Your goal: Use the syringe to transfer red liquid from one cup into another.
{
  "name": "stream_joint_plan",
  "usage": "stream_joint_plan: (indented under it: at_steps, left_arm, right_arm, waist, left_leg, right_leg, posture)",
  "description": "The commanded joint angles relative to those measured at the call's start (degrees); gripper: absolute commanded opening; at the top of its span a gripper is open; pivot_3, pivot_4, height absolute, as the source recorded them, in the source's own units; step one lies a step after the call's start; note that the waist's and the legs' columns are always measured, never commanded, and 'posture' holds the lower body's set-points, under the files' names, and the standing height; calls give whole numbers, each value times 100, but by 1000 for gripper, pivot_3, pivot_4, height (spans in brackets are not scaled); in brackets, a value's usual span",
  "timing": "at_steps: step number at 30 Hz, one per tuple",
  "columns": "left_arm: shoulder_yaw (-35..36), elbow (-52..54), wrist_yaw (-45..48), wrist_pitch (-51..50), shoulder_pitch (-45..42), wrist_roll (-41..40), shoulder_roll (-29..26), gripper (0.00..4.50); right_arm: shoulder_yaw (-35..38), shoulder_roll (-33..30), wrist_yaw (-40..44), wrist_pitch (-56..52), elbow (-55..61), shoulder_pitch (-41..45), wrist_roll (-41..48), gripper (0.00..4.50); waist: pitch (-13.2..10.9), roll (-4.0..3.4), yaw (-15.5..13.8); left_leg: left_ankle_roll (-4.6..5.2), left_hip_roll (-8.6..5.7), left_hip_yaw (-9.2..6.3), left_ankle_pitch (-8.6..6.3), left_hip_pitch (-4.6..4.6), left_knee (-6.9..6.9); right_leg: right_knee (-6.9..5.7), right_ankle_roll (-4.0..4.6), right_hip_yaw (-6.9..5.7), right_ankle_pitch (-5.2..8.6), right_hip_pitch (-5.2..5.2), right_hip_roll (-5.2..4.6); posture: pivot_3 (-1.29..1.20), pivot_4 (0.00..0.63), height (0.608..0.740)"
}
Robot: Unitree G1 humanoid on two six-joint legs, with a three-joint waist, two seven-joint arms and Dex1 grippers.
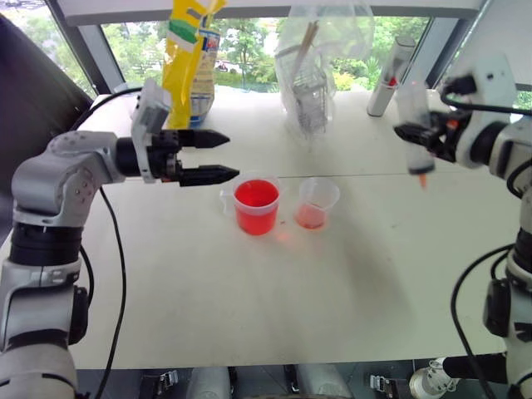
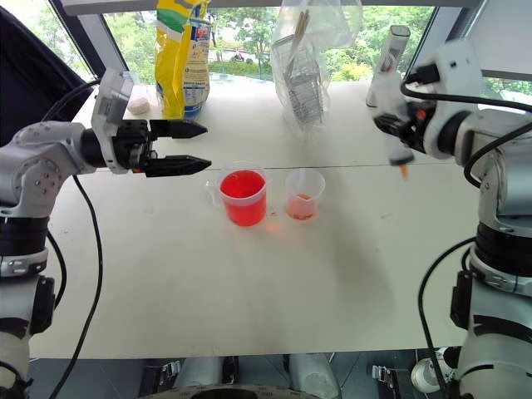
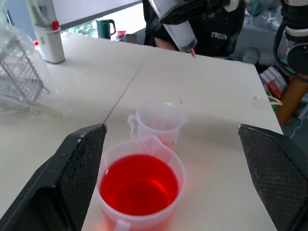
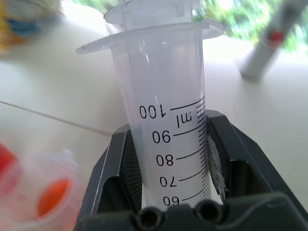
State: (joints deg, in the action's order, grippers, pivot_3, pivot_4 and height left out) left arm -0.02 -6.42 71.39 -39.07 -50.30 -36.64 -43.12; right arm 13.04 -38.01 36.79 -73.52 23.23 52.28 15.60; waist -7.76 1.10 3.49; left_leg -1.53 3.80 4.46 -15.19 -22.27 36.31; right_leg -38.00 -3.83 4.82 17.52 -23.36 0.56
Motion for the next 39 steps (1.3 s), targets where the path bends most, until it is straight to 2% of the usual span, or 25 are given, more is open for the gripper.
stream_joint_plan:
  at_steps: [1,7,10,15,25,37,38,39]
  left_arm:
    - [-36,-476,297,289,-485,199,70,4500]
    - [-80,-1101,605,558,-1001,445,184,4500]
    - [-41,-1216,685,578,-1101,512,165,4500]
    - [45,-1124,745,478,-1094,515,78,4500]
    - [63,-761,618,348,-972,462,152,4500]
    - [-129,-759,270,624,-937,765,606,4500]
    - [-153,-772,241,646,-936,805,650,3971]
    - [-169,-783,228,627,-943,827,689,3653]
  right_arm:
    - [215,861,-237,605,663,338,615,1449]
    - [-519,2386,-691,2454,254,-220,606,1449]
    - [-1158,2747,-651,3614,-122,-644,279,1449]
    - [-1818,3161,-591,4756,-908,-1331,36,1449]
    - [-2219,3242,-484,6076,-1896,-1963,-324,1449]
    - [-2329,3161,-428,6282,-2054,-2006,-426,1449]
    - [-2342,3152,-419,6282,-2046,-2009,-429,1449]
    - [-2353,3146,-413,6281,-2039,-2011,-433,1449]
  waist:
    - [1,1,6]
    - [3,4,-12]
    - [3,4,-7]
    - [3,5,-2]
    - [3,5,39]
    - [3,5,42]
    - [3,5,42]
    - [3,5,42]
  left_leg:
    - [0,0,-6,0,-2,0]
    - [0,3,-5,0,-13,0]
    - [-1,-2,-2,1,-14,6]
    - [-2,-2,-4,1,-14,10]
    - [-6,0,-9,4,-12,14]
    - [-13,1,-9,8,-10,15]
    - [-13,1,-10,8,-10,15]
    - [-13,1,-9,8,-9,15]
  right_leg:
    - [-2,0,-1,0,0,7]
    - [0,7,-4,4,-5,2]
    - [-1,5,-3,3,-5,-12]
    - [-4,5,-7,3,-1,-13]
    - [-11,5,-8,3,1,-12]
    - [-13,5,-8,3,2,-13]
    - [-13,5,-9,3,2,-12]
    - [-13,4,-9,3,2,-12]
  posture:
    - [0,150,739]
    - [0,150,739]
    - [0,150,739]
    - [0,150,739]
    - [0,150,739]
    - [0,150,739]
    - [0,150,739]
    - [0,150,739]
